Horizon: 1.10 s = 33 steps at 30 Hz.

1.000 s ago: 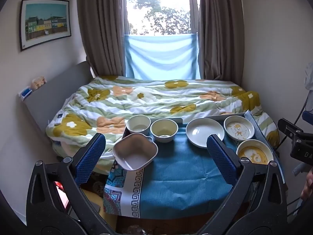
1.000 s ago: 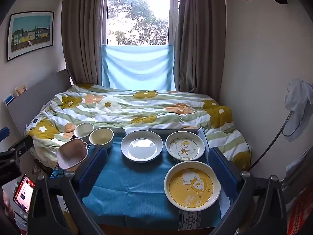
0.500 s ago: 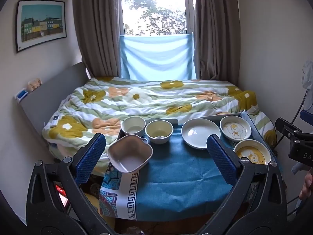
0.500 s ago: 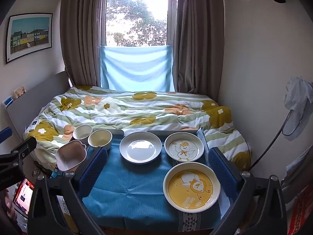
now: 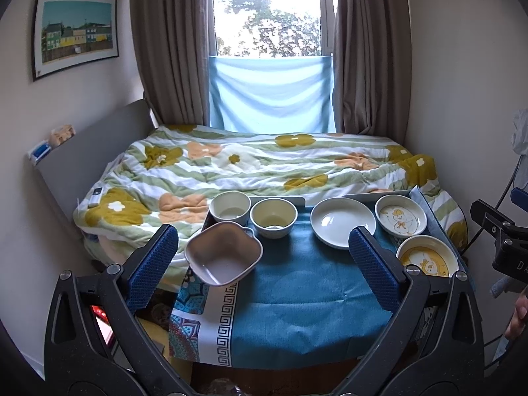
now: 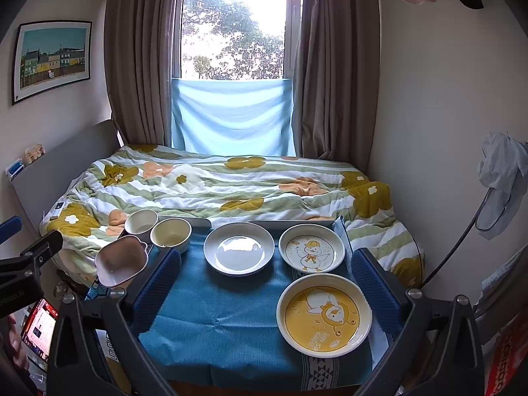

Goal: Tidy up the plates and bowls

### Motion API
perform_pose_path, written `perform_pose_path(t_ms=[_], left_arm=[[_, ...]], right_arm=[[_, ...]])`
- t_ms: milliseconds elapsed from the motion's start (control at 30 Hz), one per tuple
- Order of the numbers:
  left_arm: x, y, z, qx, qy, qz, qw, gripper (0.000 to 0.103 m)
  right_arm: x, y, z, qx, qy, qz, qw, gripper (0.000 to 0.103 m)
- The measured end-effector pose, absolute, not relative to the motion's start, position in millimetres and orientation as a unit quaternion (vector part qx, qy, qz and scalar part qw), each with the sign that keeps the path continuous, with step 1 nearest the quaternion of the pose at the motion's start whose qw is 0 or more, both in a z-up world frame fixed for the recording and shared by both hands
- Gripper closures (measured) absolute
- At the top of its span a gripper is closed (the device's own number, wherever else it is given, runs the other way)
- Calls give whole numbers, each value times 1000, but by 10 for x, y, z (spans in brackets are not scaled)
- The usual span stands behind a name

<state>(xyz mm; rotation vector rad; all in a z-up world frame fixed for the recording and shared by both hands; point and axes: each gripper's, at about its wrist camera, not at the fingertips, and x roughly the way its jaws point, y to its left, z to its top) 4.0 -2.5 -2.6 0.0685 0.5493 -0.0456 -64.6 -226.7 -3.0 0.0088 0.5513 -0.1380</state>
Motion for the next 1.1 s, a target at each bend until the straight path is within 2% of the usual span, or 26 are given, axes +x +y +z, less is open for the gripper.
perform_pose_path(t_ms=[1100], left_arm=[[37,-82,-59,38,268,-24,962,0]], right_arm=[[-652,-2251,26,1,266,-69,962,0]])
